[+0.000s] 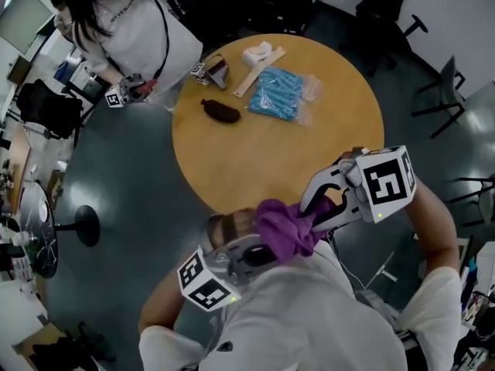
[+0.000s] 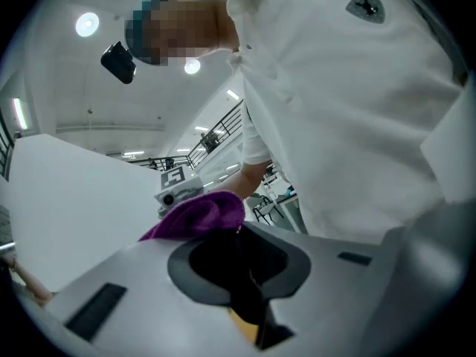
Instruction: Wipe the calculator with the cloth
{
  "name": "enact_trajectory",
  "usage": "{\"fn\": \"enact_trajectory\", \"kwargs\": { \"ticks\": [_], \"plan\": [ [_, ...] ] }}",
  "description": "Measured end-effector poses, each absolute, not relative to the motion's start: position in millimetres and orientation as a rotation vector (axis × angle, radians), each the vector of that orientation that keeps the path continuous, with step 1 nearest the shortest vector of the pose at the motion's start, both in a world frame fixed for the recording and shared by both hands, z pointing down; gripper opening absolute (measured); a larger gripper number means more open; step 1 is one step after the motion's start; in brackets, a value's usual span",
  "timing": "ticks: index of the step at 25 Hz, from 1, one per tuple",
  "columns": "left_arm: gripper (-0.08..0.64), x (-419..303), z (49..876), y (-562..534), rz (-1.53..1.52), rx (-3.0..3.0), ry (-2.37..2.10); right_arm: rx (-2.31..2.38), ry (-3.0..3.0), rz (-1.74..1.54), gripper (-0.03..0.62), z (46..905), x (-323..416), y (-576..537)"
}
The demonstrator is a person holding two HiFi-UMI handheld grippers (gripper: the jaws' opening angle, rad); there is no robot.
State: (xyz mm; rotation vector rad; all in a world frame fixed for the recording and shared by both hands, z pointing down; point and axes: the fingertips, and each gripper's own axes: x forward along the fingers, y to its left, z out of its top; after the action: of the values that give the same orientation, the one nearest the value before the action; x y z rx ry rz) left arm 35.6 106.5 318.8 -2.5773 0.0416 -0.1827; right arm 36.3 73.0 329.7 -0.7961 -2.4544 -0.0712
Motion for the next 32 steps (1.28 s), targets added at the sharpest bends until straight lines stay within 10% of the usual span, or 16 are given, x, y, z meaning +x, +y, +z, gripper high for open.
{"fn": "enact_trajectory", "kwargs": {
  "ticks": [32],
  "plan": [
    [0.044, 60, 274, 128, 0.085, -2.703, -0.126, -1.168, -2.380, 0.564, 0.072, 387, 42, 107]
  ]
}}
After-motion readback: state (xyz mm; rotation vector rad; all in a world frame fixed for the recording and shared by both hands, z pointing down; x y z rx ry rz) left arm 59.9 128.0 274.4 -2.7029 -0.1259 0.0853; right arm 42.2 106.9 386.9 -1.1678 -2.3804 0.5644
